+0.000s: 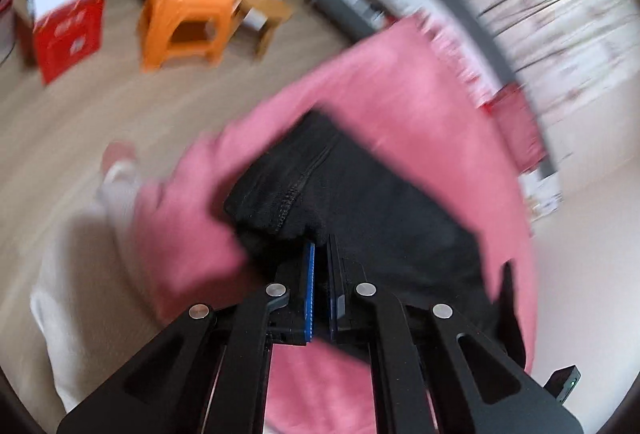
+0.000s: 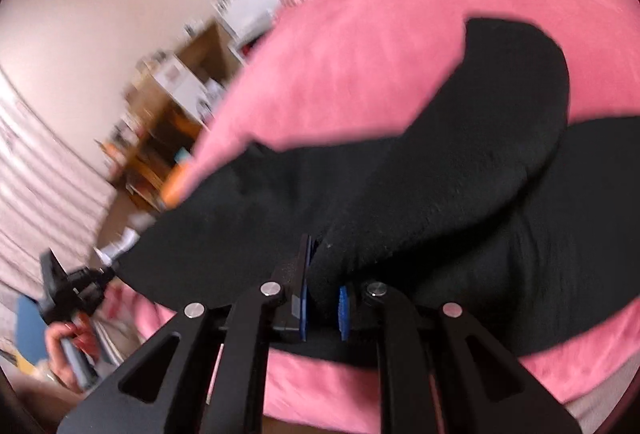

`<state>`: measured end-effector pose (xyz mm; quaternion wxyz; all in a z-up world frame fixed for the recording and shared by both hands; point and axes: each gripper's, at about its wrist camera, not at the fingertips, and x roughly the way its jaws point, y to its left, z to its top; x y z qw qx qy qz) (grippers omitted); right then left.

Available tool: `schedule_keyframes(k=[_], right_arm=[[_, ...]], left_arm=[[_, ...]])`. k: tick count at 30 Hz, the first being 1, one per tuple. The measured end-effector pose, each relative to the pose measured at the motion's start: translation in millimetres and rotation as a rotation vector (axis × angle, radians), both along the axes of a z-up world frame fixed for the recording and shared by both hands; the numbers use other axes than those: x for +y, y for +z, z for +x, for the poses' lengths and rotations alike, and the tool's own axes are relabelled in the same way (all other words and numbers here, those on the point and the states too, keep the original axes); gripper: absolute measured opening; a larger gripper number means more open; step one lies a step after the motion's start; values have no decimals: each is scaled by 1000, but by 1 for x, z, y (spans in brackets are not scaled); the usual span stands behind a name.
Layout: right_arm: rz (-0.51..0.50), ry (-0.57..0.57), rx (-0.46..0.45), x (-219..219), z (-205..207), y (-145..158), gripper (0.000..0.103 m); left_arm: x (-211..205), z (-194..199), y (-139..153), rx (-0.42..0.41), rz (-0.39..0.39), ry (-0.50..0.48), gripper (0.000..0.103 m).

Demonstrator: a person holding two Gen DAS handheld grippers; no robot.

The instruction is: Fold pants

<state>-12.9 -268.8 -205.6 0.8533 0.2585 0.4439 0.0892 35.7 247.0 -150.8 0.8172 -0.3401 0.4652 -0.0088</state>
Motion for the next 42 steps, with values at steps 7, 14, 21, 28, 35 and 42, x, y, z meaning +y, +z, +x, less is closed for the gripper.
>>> schedule_keyframes(k=[7,14,21,28,35,42], right_arm=[[37,-27,61,-10,9,-26,10],[-61,6,29,-8,9,-16,16],[34,-99,94,-43,0,-21,65],[-70,-252,36,-93,-17,7,66],[-73,-326,-34,-95,-8,26,62],[-130,99,-155,16,62,40,29]], left_arm=[[-9,4,-18,-9,10,-32,4],[-14,5,-22,104,106,-39,6],[-19,-17,35,-49,333,95,6],[-38,-1,64,-291,405,142,82],[-154,66,31,-270,345,-284,82],[-214,76,-1,-288,342,-472,82]])
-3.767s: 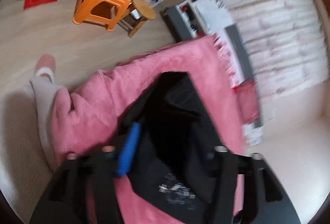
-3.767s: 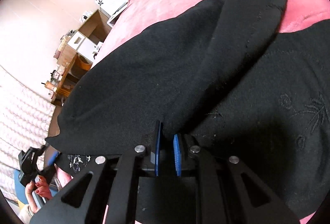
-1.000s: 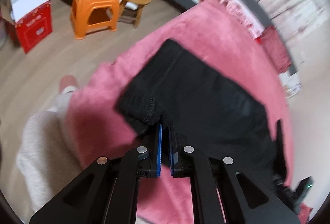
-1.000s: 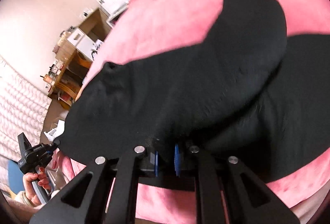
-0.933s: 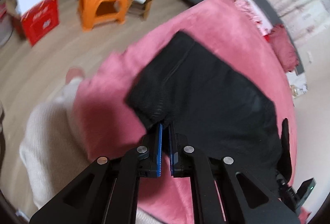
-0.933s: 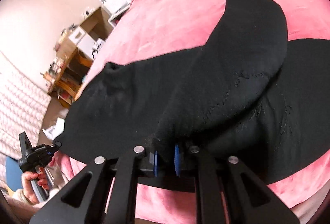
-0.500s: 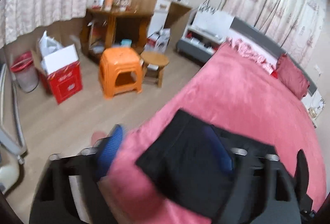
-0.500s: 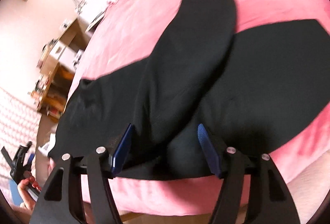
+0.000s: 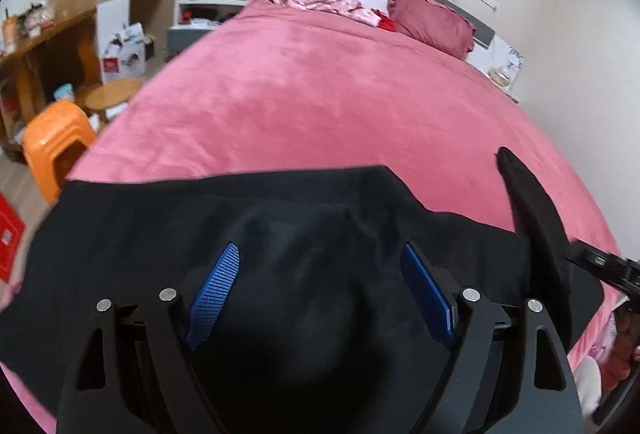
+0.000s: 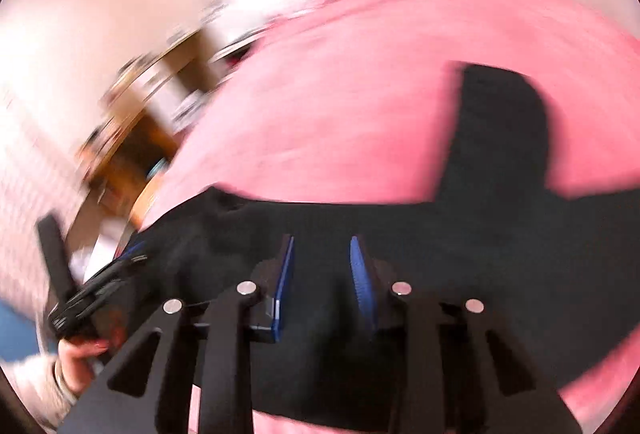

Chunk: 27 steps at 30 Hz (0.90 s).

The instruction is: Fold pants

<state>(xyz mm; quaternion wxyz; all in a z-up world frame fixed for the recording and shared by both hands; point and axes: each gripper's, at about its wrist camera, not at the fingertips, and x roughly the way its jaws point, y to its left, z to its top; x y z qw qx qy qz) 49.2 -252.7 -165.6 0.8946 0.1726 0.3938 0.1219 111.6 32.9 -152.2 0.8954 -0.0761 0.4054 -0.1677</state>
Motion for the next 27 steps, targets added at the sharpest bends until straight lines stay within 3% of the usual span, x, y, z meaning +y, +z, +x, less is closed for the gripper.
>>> schedule_keyframes(k=[1,4,6,8,9,10,11,13,16,18,20,22,24,26,27], right_arm=[[17,55,11,22,21,-3,30],[80,121,34,51,63,-10,67],[100,166,46,61,80,-14,67],[22,212,131,84,108,-28,66],[-23,217,168,93,119,-37,64],[-39,237,195,103,133,-46,45],[-31,265,214,109,137,-52,15],[-13,294,220,113,140,-53,11],[16,248,165,106,141,-44,10],[33,207,179,104,148,-56,9],[-22,201,179,107,147,-76,9],[-31,200,109,104,139,-79,9],[2,204,90,101,132,-73,19],[63,187,63,87,121,-60,71],[53,153,28,78,115,-54,75]], left_arm=[[-2,-1,-5,8,-5,2,82],[-2,4,-17,49,-6,15,82],[-2,3,-23,71,-15,22,82],[-1,-1,-24,62,-15,16,82],[-1,-3,-24,55,-14,10,82],[-2,-2,-23,45,-8,3,82],[-2,-4,-24,42,-5,1,82],[-4,-1,-30,56,6,-1,82],[-7,6,-44,88,47,-15,83],[-19,1,-49,44,128,-53,89],[-30,-4,-53,6,213,-73,90],[-32,-5,-53,1,228,-75,91],[-26,-1,-48,39,183,-69,91],[-13,4,-39,84,72,-14,91],[-6,8,-33,105,-10,31,91]])
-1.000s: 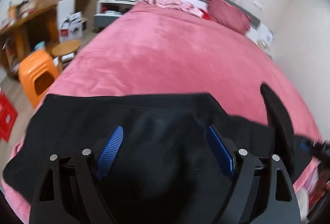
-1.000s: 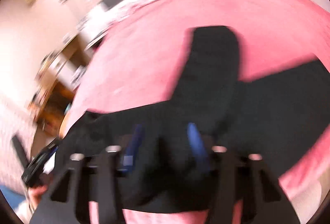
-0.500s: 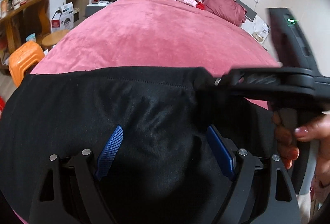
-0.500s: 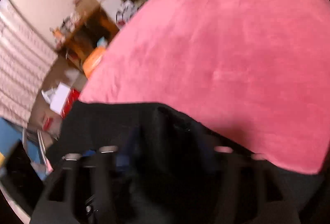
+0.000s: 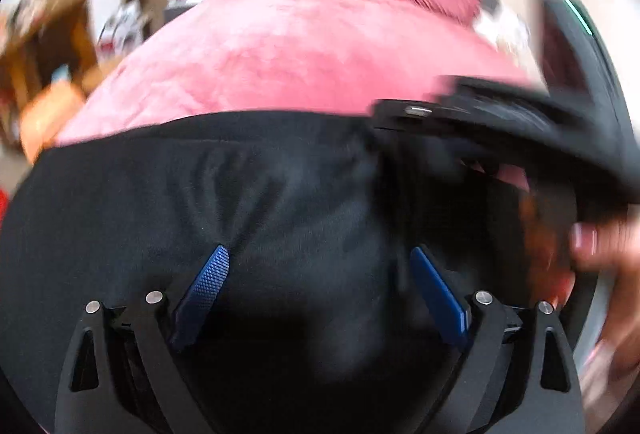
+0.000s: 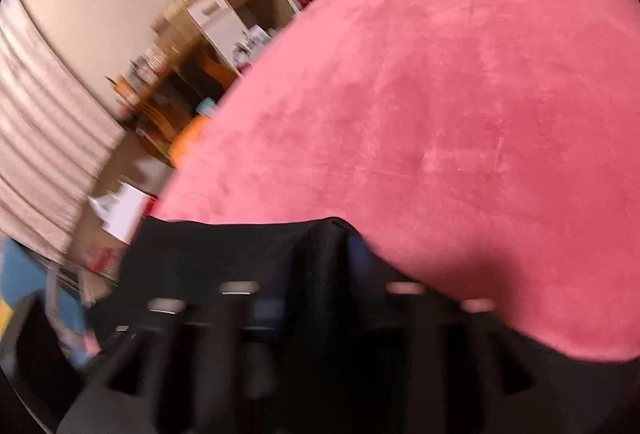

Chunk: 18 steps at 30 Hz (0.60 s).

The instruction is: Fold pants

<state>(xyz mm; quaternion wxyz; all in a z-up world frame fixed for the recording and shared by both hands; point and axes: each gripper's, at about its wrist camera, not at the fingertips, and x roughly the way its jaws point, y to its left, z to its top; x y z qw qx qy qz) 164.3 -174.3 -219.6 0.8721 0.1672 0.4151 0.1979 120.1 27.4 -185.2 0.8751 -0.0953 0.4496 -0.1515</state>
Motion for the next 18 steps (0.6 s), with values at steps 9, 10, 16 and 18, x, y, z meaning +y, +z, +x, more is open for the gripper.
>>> schedule_keyframes(k=[9,10,16,18], right_arm=[[-272,-217,31,-68,-35,-1,59],[-295,-267,46,-84,-45,-3,60],[-225,-331,13,-135,-87,-7,69],[-247,-273,-25,-131,-90,3,75]], left_arm=[[-41,59,-3,-91,187,-5,92],[-45,63,-10,-95,214,-20,96],[-36,66,-20,-96,178,-34,99],[-40,66,-20,-94,182,-37,99]])
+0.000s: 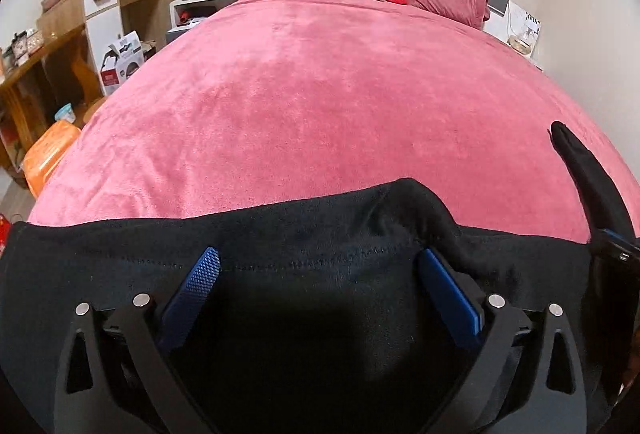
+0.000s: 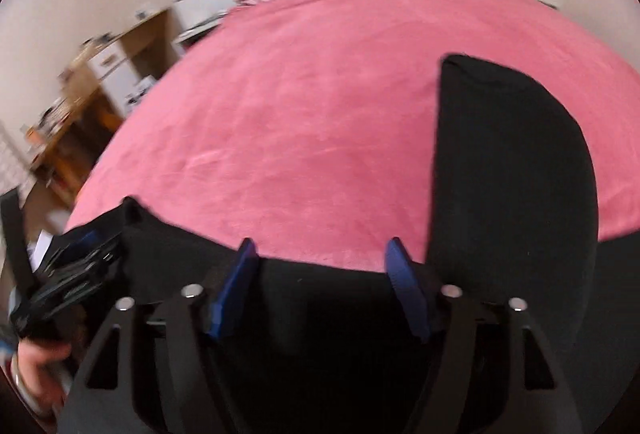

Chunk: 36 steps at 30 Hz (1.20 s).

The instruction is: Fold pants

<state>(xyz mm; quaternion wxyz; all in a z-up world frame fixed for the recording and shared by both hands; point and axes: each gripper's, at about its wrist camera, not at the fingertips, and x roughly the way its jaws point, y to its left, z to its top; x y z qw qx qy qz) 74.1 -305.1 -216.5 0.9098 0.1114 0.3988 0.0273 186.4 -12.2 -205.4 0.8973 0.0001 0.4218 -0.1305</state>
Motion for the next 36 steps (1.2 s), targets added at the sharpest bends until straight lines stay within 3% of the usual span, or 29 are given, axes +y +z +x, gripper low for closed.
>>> schedule_keyframes(k=[4,5,8,13,19,24,27,30,31,32,36], right_arm=[[-149,-20,-77,0,23,31,82],[-186,-56,-69,-3,32,35,87],[-287,-195,24,-26,73,29,88],[-269,-377,150,-64,121,10,88],[-324,-371,245,-80,139,-15,83],[-277,-376,220,-87,139,-20,83],[-273,-357,209,-84,138,-16,71],[-266,-337,206,-82,138,-14,52],[-273,-337,210,-84,137,-13,37],[-272,-335,211,-86,135,-11,28],[-214,-335,200,-104,124,-4,8]], left_arm=[[-3,-4,0,-6,5,0,99],[-3,-4,-1,-6,5,0,99],[-5,-3,-1,-3,7,0,100],[-3,-5,-4,3,-6,-3,100],[-2,-5,-5,5,-5,-3,100],[-2,-5,-5,6,0,-3,100],[-2,-5,-5,6,-1,-3,100],[-2,-5,-5,6,-1,-3,100],[-1,-5,-5,6,-1,-3,100],[-1,-5,-5,6,-1,-3,100],[-2,-5,-5,6,0,-3,100]])
